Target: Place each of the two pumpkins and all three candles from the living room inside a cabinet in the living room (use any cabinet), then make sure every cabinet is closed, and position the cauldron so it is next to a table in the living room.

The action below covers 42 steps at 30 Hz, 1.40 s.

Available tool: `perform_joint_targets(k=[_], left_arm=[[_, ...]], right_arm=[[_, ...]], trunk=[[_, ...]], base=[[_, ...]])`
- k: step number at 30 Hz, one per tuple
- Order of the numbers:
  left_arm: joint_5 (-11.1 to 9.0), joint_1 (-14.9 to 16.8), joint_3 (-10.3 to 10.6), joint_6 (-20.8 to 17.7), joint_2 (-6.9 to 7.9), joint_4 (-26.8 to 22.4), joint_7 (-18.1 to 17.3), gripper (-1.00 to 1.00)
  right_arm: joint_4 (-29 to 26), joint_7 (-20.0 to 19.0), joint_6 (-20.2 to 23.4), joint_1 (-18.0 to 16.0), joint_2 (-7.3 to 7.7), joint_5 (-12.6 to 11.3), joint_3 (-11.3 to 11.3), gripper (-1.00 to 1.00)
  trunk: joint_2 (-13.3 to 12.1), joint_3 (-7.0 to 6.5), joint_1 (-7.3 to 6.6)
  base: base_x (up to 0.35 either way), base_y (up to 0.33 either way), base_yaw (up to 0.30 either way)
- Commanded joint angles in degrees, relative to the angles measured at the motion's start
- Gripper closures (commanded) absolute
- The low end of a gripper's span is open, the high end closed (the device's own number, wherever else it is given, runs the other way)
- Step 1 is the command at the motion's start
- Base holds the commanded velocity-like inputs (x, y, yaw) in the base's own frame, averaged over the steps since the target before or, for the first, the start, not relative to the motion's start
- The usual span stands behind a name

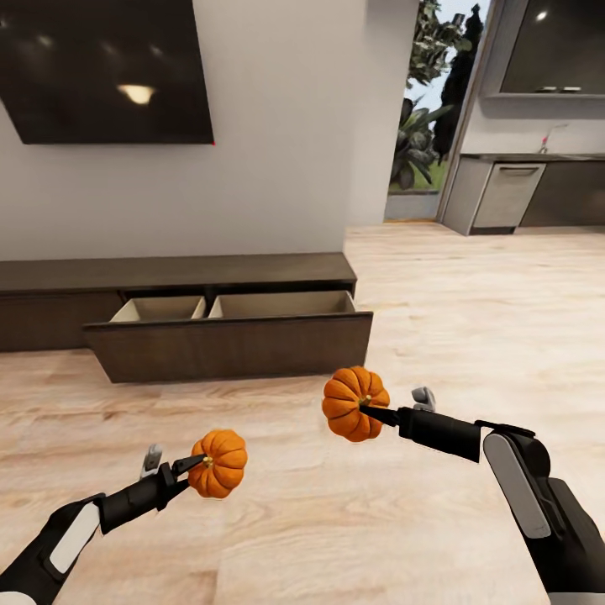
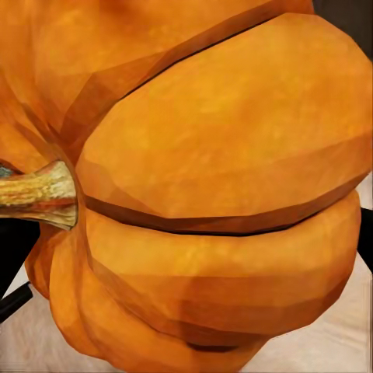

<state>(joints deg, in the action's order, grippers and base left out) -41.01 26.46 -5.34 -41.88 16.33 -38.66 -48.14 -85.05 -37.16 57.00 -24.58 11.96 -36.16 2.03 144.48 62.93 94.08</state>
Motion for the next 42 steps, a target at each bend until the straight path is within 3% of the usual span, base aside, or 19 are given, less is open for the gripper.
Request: perform_joint_targets(k=[1, 11, 25, 42], left_arm=[[-0.56, 0.03, -0.11, -0.57, 0.0, -0.02, -0.12, 1.0], [-0.97, 0.05, -0.19, -0.57, -0.05, -0.02, 2.62, 1.0], [-1.03, 0.04, -0.12, -0.58, 0.02, -0.02, 2.7, 1.0], [-1.16, 0.08, -0.11, -0.66, 0.08, -0.03, 2.67, 1.0]], right_arm=[[-0.03, -0.29, 0.48, -0.03, -0.01, -0.66, 0.08, 1.0], [-0.01, -0.27, 0.48, -0.03, -0.01, -0.52, 0.08, 1.0], [0.14, -0.29, 0.48, -0.03, -0.02, -0.41, 0.05, 1.0], [0.97, -0.21, 0.45, -0.03, -0.11, -0.31, 0.0, 1.0]], trunk=[[0.02, 0.02, 0.01], [0.02, -0.02, 0.01], [0.02, -0.02, 0.01], [0.02, -0.45, 0.01]], base=[[0.283, -0.206, 0.157], [0.32, -0.067, 0.028], [0.251, 0.187, 0.0], [0.22, 0.039, 0.073]])
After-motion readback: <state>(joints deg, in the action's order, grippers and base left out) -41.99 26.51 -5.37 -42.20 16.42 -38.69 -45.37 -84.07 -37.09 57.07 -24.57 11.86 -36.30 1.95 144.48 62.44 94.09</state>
